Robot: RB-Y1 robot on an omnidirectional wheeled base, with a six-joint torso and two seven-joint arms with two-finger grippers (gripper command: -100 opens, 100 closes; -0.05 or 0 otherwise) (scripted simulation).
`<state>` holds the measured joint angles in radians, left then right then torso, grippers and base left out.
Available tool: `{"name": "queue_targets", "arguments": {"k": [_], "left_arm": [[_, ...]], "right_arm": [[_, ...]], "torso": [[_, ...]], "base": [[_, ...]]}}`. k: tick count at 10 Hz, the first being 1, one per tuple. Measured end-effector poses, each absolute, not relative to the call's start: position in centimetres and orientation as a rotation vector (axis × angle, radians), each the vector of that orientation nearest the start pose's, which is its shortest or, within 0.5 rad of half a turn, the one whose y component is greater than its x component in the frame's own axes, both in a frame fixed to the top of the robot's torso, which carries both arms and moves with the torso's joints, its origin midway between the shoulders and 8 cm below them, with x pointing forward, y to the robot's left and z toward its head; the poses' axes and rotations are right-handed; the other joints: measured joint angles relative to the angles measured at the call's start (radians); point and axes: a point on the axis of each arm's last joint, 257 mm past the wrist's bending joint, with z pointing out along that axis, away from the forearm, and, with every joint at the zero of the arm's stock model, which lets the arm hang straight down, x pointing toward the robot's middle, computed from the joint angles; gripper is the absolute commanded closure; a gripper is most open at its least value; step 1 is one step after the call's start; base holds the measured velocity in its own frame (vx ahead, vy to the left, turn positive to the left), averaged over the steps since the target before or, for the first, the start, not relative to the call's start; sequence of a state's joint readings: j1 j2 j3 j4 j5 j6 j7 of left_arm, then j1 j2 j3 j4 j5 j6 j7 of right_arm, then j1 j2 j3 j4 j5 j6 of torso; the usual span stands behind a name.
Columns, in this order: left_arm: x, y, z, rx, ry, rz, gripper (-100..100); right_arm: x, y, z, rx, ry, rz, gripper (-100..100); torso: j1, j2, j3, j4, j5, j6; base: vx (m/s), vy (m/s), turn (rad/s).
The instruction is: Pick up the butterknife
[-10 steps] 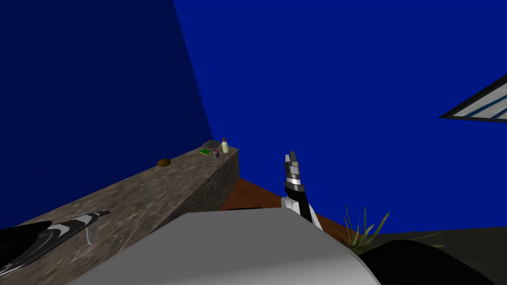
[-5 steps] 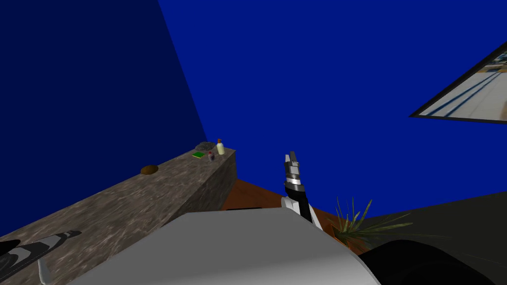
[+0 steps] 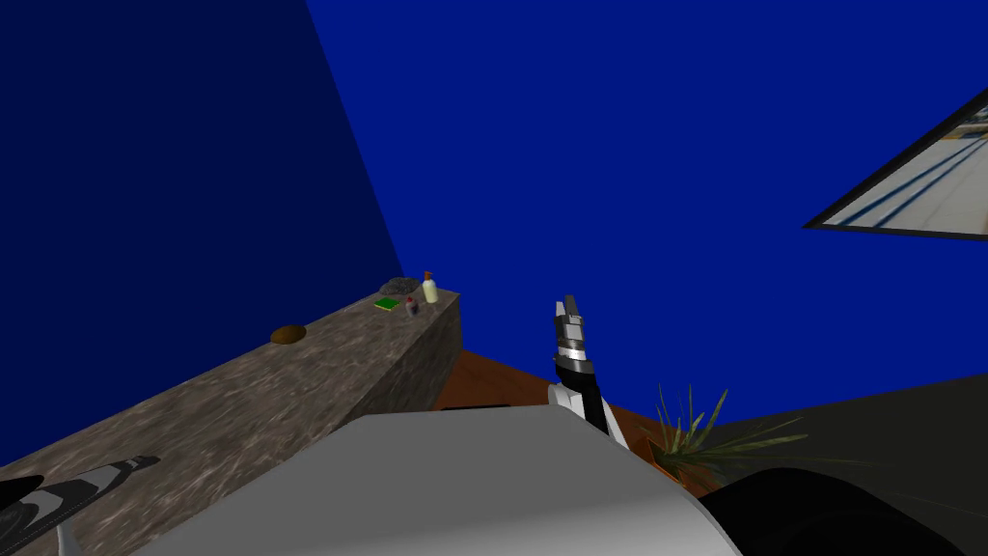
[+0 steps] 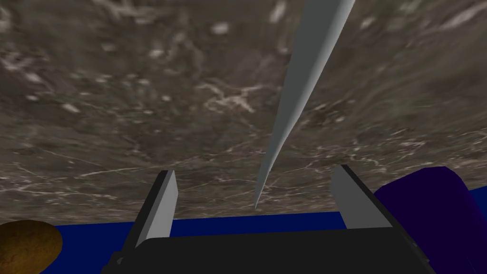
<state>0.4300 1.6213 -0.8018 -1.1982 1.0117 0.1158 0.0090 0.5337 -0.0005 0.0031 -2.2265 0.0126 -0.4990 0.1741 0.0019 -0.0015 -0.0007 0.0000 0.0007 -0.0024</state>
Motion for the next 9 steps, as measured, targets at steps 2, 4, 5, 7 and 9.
{"name": "queue_targets", "arguments": {"k": [2,4,5,7,9], "left_arm": [[8.31,77.34,-35.27,-1.534,2.159,0.454,100],[8.34,77.34,-35.27,-1.535,2.157,0.453,100],[8.22,77.39,-35.24,-1.537,2.157,0.457,100],[8.22,77.4,-35.24,-1.535,2.158,0.458,0],[8.51,77.37,-34.77,-1.531,2.16,0.457,100]], "right_arm": [[35.1,-28.35,-1.1,0.646,0.724,1.106,0],[35.1,-28.34,-1.1,0.646,0.724,1.106,0],[35.1,-28.34,-1.1,0.646,0.724,1.106,0],[35.1,-28.34,-1.1,0.646,0.724,1.106,0],[35.1,-28.34,-1.1,0.646,0.723,1.106,0]], "torso": [[-0.002,0.001,0.001,0.0,0.0,0.0],[-0.003,0.001,0.0,0.0,-0.001,0.002],[-0.003,0.001,0.001,0.0,0.0,0.001],[-0.002,0.002,0.001,0.001,0.0,0.001],[-0.005,0.002,0.001,0.001,0.0,0.001]], "base": [[0.003,0.009,-0.002],[0.0,0.002,0.009],[0.0,0.0,0.0],[0.0,0.0,0.0],[-0.023,-0.046,0.007]]}}
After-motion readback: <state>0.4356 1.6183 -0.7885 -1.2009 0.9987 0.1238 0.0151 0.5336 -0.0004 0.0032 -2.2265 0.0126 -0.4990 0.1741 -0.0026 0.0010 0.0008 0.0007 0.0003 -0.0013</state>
